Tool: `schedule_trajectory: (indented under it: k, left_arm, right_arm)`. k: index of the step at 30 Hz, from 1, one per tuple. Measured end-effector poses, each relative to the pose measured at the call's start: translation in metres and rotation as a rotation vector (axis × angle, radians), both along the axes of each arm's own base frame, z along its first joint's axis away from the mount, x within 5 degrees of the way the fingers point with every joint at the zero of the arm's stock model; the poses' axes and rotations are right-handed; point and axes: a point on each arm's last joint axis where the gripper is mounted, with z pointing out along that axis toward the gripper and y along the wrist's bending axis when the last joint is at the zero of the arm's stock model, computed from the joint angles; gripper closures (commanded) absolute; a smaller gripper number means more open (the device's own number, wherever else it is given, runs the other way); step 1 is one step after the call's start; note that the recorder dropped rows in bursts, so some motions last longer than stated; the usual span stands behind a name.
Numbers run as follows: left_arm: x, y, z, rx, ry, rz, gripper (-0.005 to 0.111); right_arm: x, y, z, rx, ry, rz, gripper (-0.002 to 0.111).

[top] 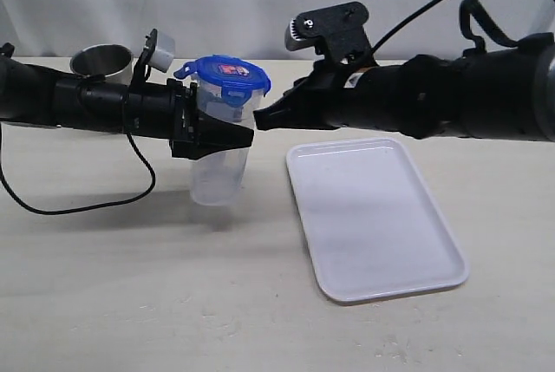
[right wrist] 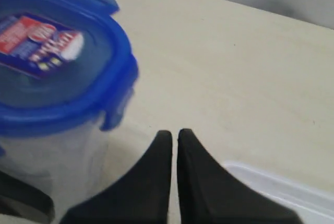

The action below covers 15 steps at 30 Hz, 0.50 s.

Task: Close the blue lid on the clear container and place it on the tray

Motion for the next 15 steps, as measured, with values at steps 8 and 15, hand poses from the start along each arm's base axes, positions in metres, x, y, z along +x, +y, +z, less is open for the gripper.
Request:
schedule_trajectory:
  k: [8,15]
  left_arm:
    - [0.0,0.003,0.0,-0.004,0.0,0.005,0.107]
    - [0.017,0.011,-0.009,0.162,-0.009,0.161,0.107]
  right_arm:
    - [0.007,0.024,0.008,-0.054,-0.057,0.102,0.104]
    - [-0.001,0.029,0.003,-0.18,-0.046,0.233,0.104]
